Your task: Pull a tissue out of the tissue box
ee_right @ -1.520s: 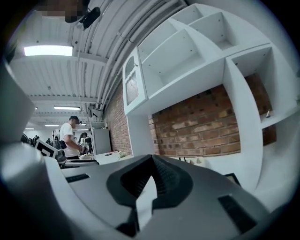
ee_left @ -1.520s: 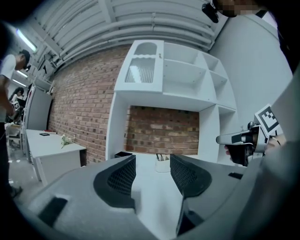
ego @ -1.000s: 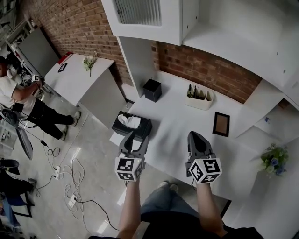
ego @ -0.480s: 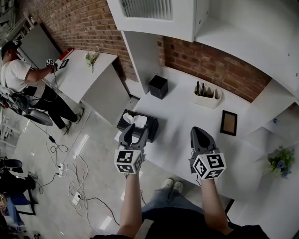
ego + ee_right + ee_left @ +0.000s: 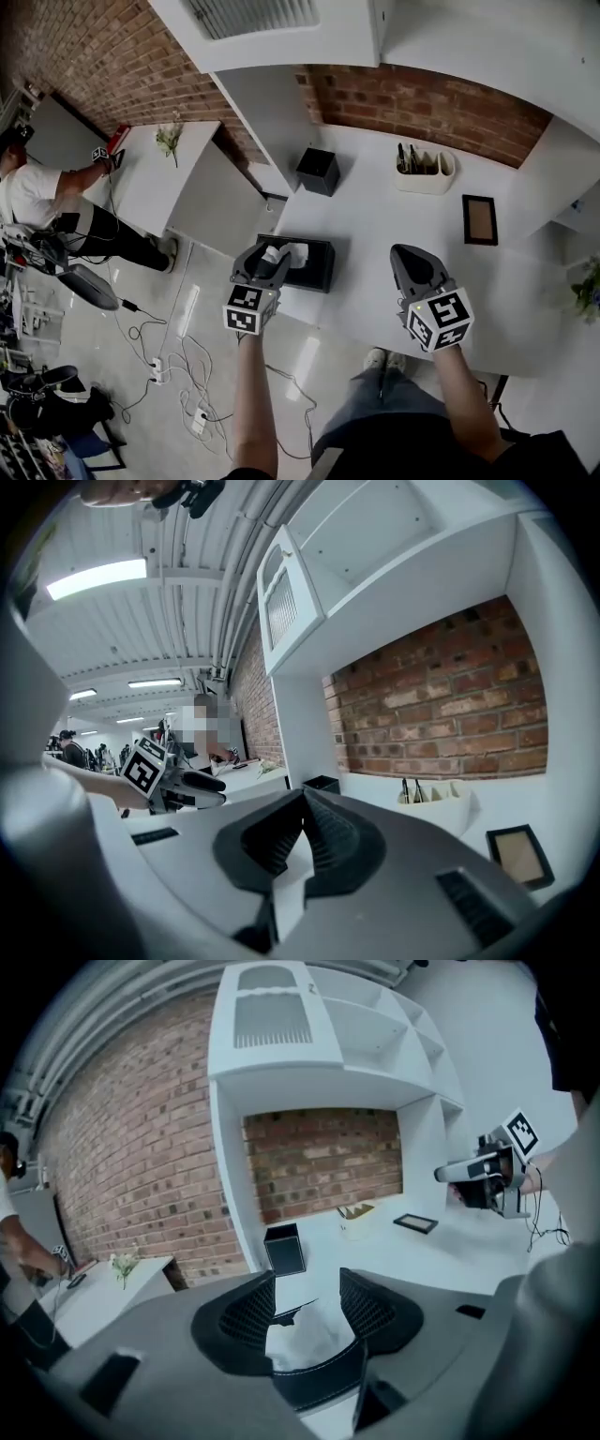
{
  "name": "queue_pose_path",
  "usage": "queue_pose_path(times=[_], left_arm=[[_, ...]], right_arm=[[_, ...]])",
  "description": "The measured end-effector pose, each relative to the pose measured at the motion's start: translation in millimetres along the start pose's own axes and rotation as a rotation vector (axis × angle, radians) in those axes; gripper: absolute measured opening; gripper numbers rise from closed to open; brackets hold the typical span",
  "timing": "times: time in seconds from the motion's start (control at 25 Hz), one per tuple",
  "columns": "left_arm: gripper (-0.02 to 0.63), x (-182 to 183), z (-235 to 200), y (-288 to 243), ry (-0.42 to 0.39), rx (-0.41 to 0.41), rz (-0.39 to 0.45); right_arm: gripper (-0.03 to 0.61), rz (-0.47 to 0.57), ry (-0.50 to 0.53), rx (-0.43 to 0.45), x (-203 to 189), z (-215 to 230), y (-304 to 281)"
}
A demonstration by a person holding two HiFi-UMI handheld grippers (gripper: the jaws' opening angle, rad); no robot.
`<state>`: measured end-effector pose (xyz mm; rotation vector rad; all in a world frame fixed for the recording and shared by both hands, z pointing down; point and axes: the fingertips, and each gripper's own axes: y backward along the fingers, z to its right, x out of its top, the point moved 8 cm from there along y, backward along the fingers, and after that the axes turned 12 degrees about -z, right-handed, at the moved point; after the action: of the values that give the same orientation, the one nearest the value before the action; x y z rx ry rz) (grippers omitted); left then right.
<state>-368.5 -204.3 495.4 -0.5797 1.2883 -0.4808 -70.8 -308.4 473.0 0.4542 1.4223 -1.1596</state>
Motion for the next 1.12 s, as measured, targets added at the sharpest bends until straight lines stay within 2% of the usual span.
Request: queue_pose_path(times=[0.28, 0.48, 0.6, 0.76, 0.84, 1.12], left_arm=[[0.199, -5, -15, -34, -0.229, -0.126, -0.232], [0.193, -12, -11, -49, -0.459, -0.135, -0.445], [0.154, -18, -7, -57, -0.546, -0.142, -0.526], [0.070, -23, -4, -62, -0.596, -0.114, -0.566], [0.030, -25, -3, -63, -0.588, -0.106, -0.563], [0.011, -29, -2, -61, -0.556, -0.082, -0.535]], right_arm=[[-0.002, -0.043, 0.009, -0.001, -2, -4, -17], [-0.002, -0.061, 0.004, 0.001, -4, -5, -21], [-0.002, -0.066, 0.003, 0.005, -5, -7, -22], [-0.002, -0.071, 0.002, 0.004, -6, -8, -20], [-0.002, -0.071, -0.001, -0.002, -7, -6, -18], [-0.002, -0.075, -0.009, -0.016, -10, -4, -16]])
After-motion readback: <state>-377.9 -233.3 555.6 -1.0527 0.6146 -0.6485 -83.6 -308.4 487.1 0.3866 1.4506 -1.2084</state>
